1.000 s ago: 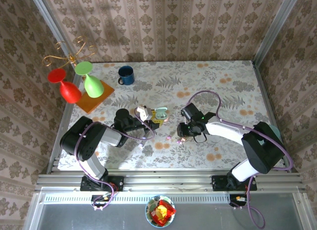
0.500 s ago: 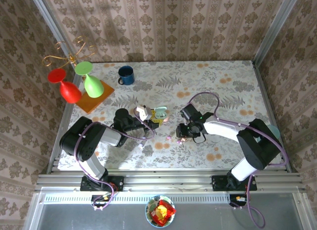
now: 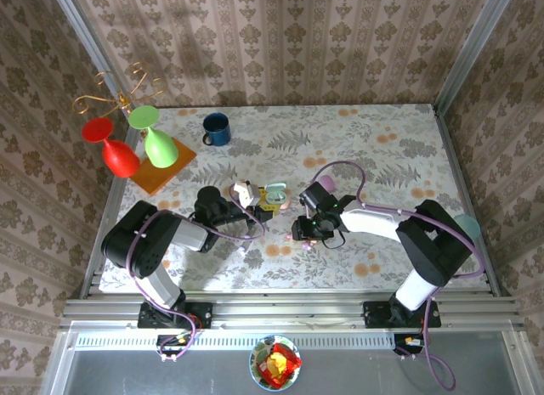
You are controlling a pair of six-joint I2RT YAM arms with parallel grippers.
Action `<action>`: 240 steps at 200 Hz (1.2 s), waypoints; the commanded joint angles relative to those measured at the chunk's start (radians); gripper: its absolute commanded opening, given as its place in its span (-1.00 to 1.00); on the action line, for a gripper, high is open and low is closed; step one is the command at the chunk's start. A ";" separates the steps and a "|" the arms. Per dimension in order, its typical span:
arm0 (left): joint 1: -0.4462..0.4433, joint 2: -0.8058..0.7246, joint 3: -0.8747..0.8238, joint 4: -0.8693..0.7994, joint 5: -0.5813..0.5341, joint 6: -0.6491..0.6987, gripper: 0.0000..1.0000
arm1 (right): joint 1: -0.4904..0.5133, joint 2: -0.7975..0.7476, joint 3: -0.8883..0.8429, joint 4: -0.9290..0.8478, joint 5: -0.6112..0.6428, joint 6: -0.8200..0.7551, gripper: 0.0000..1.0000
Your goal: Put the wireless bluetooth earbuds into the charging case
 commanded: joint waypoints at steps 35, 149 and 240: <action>0.070 -0.037 -0.044 0.026 -0.014 0.019 -0.58 | 0.033 -0.067 0.032 -0.034 0.039 -0.082 -0.09; 0.322 -0.158 -0.126 0.025 -0.052 -0.021 -0.58 | 0.179 0.110 0.338 -0.490 0.539 -0.501 -0.21; 0.345 -0.207 -0.140 0.022 -0.056 -0.016 -0.58 | 0.234 0.296 0.449 -0.563 0.659 -0.519 -0.29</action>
